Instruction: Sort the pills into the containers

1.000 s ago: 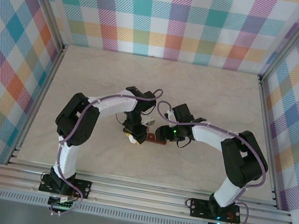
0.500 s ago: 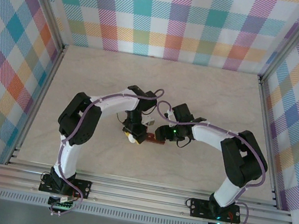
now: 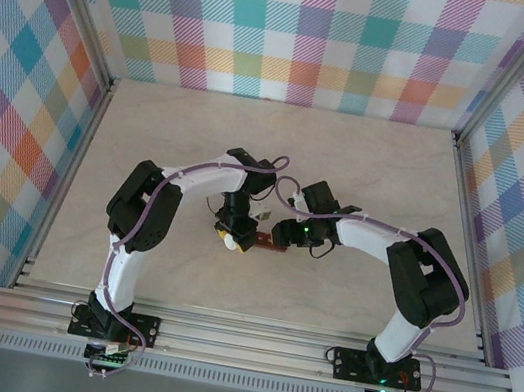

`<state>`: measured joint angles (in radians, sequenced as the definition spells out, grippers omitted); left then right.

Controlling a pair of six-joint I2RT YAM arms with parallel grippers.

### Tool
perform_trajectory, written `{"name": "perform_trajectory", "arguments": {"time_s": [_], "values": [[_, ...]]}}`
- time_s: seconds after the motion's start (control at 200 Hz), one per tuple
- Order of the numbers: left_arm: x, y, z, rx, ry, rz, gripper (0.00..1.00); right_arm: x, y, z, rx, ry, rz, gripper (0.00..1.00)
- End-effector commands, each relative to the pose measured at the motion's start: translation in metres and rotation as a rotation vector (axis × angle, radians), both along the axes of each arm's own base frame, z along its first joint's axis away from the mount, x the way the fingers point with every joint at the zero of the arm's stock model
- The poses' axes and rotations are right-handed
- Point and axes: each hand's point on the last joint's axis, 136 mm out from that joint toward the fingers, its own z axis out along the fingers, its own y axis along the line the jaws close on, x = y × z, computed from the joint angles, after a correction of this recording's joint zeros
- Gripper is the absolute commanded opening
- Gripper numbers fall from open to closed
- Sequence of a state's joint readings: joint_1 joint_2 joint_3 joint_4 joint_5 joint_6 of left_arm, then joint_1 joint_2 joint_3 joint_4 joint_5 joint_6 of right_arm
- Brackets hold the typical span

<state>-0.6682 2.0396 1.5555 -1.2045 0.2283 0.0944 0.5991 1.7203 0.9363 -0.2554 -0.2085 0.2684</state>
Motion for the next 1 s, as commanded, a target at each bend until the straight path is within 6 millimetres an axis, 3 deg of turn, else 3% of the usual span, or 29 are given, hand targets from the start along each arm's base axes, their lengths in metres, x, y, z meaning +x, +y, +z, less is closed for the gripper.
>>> {"name": "perform_trajectory", "arguments": {"time_s": [0.0, 0.36, 0.995], "values": [[-0.004, 0.000, 0.008, 0.014, -0.006, -0.028, 0.00, -0.003, 0.007, -0.001, 0.012, 0.020, 0.024, 0.66], [-0.002, -0.001, 0.019, -0.024, -0.058, -0.031, 0.00, -0.003, 0.007, -0.003, 0.008, 0.025, 0.025, 0.66], [-0.006, 0.004, 0.016, -0.025, -0.061, -0.042, 0.00, -0.004, 0.007, -0.010, -0.002, 0.041, 0.025, 0.66]]}}
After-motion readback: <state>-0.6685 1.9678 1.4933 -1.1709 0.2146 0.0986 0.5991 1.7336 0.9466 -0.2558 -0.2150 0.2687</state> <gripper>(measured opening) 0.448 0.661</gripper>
